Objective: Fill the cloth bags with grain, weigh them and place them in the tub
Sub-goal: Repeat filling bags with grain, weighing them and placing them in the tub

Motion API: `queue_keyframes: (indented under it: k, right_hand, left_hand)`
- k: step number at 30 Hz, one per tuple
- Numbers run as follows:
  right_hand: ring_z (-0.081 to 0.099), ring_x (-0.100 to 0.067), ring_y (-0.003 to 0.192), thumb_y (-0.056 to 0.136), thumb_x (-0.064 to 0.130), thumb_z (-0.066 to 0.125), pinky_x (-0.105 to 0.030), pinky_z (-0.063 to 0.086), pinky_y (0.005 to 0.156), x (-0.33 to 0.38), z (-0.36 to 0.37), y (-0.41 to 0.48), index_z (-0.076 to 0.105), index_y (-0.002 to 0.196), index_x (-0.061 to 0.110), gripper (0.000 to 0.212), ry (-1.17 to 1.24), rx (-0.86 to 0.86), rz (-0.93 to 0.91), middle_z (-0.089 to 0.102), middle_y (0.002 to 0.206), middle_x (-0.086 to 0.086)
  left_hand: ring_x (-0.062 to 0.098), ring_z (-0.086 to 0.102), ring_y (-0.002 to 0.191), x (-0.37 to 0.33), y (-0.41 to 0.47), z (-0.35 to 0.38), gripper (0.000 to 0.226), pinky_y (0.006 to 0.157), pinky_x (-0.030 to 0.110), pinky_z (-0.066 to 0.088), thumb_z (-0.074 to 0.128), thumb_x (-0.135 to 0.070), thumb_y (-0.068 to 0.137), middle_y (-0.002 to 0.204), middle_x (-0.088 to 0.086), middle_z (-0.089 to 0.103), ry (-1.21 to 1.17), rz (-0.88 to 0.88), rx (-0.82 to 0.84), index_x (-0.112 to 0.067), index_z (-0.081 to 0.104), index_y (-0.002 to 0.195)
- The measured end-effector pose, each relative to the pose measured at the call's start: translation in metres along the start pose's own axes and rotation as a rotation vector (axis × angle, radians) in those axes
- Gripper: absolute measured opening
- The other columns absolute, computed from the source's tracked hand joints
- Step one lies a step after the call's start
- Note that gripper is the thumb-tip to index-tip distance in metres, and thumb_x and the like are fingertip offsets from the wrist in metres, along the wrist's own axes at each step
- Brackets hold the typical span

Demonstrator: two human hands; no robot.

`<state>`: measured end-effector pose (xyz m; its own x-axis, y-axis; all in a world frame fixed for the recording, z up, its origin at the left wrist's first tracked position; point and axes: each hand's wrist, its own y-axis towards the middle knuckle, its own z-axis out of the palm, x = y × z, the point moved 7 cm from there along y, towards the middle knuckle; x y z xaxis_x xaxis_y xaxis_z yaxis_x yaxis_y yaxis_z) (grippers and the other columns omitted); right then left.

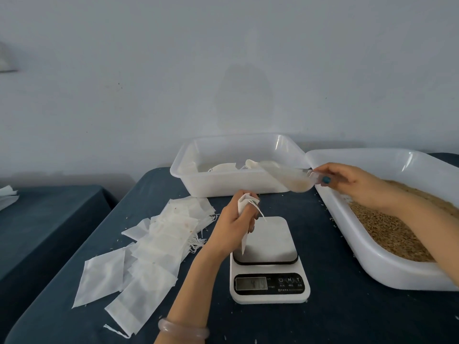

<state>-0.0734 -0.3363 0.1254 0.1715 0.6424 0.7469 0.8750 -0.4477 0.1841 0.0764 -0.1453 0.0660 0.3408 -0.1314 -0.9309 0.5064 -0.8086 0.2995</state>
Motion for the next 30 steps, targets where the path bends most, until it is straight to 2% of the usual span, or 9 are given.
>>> queue_keyframes:
  k: [3,6,8,12,15,19,23,26,30]
  right_hand:
    - [0.059,-0.012,0.111,0.098,0.018,0.053,-0.035,0.043,0.099,-0.012,-0.017,0.000,0.061,0.114,0.029,0.021,0.033,-0.143,0.079,0.065,0.117,0.007]
    - [0.055,-0.016,0.105,0.098,0.023,0.053,-0.035,0.040,0.088,-0.030,-0.038,-0.004,0.058,0.123,0.020,0.025,-0.061,-0.333,0.211,0.061,0.117,0.003]
    - [0.055,-0.020,0.093,0.100,0.031,0.051,-0.034,0.041,0.078,-0.041,-0.050,-0.010,0.058,0.122,0.016,0.027,-0.200,-0.424,0.302,0.061,0.106,0.001]
    - [0.056,-0.025,0.064,0.102,0.026,0.047,-0.030,0.037,0.056,-0.064,-0.066,-0.022,0.061,0.090,0.009,0.026,-0.463,-0.376,0.519,0.060,0.072,-0.011]
    - [0.061,-0.029,0.082,0.102,0.021,0.048,-0.035,0.048,0.072,-0.079,-0.059,-0.027,0.062,0.106,-0.001,0.027,-0.613,-0.200,0.685,0.062,0.090,-0.015]
    - [0.058,-0.024,0.106,0.103,0.022,0.047,-0.030,0.046,0.088,-0.082,-0.043,-0.036,0.051,0.131,-0.002,0.037,-0.775,0.045,0.792,0.059,0.121,-0.013]
    - [0.053,-0.018,0.093,0.102,0.028,0.048,-0.023,0.042,0.075,-0.078,-0.035,-0.040,0.054,0.126,0.002,0.035,-0.855,0.171,0.782,0.054,0.105,-0.005]
    - [0.053,-0.017,0.086,0.102,0.030,0.049,-0.021,0.040,0.062,-0.081,-0.032,-0.037,0.057,0.120,0.003,0.034,-0.908,0.227,0.780,0.055,0.098,-0.003]
    - [0.058,-0.023,0.084,0.099,0.028,0.051,-0.032,0.051,0.080,-0.072,-0.045,-0.024,0.057,0.090,0.007,0.024,-0.906,-0.040,0.641,0.059,0.090,-0.008]
  left_hand:
    - [0.008,0.055,0.077,-0.007,0.001,-0.012,0.023,0.074,0.022,0.044,0.040,-0.025,0.097,0.080,-0.013,0.060,0.085,0.059,-0.068,-0.020,0.061,0.090]
    - [0.011,0.042,0.106,-0.008,0.003,-0.028,0.034,0.092,0.019,0.036,0.047,-0.007,0.098,0.105,-0.005,0.051,0.392,0.111,-0.177,-0.033,0.070,0.095]
    - [0.007,0.045,0.101,-0.010,0.004,-0.037,0.041,0.086,0.013,0.037,0.049,-0.002,0.097,0.105,-0.001,0.050,0.412,0.122,-0.218,-0.036,0.071,0.097]
    - [0.003,0.060,0.090,-0.008,0.007,-0.045,0.034,0.076,0.015,0.048,0.053,-0.005,0.098,0.104,0.000,0.065,0.286,0.107,-0.276,-0.032,0.075,0.100]
    - [0.005,0.065,0.087,-0.011,0.009,-0.042,0.027,0.077,0.018,0.051,0.059,-0.008,0.097,0.099,-0.008,0.074,0.178,0.128,-0.294,-0.029,0.076,0.099]
    - [-0.001,0.065,0.091,-0.017,0.012,-0.023,0.026,0.078,0.011,0.047,0.058,-0.007,0.097,0.097,-0.015,0.075,0.036,0.152,-0.168,-0.027,0.074,0.096]
    - [0.011,0.065,0.097,0.005,0.014,-0.010,0.032,0.086,0.029,0.050,0.055,-0.008,0.100,0.102,-0.013,0.073,0.280,0.068,-0.047,-0.036,0.071,0.098]
    - [0.001,0.063,0.096,0.011,0.011,-0.019,0.030,0.084,0.017,0.048,0.054,-0.010,0.099,0.101,-0.020,0.070,0.268,0.043,-0.091,-0.037,0.067,0.103]
    - [-0.006,0.061,0.090,0.012,0.012,-0.029,0.021,0.076,0.008,0.043,0.055,-0.013,0.099,0.100,-0.017,0.071,0.193,0.025,-0.191,-0.028,0.065,0.108]
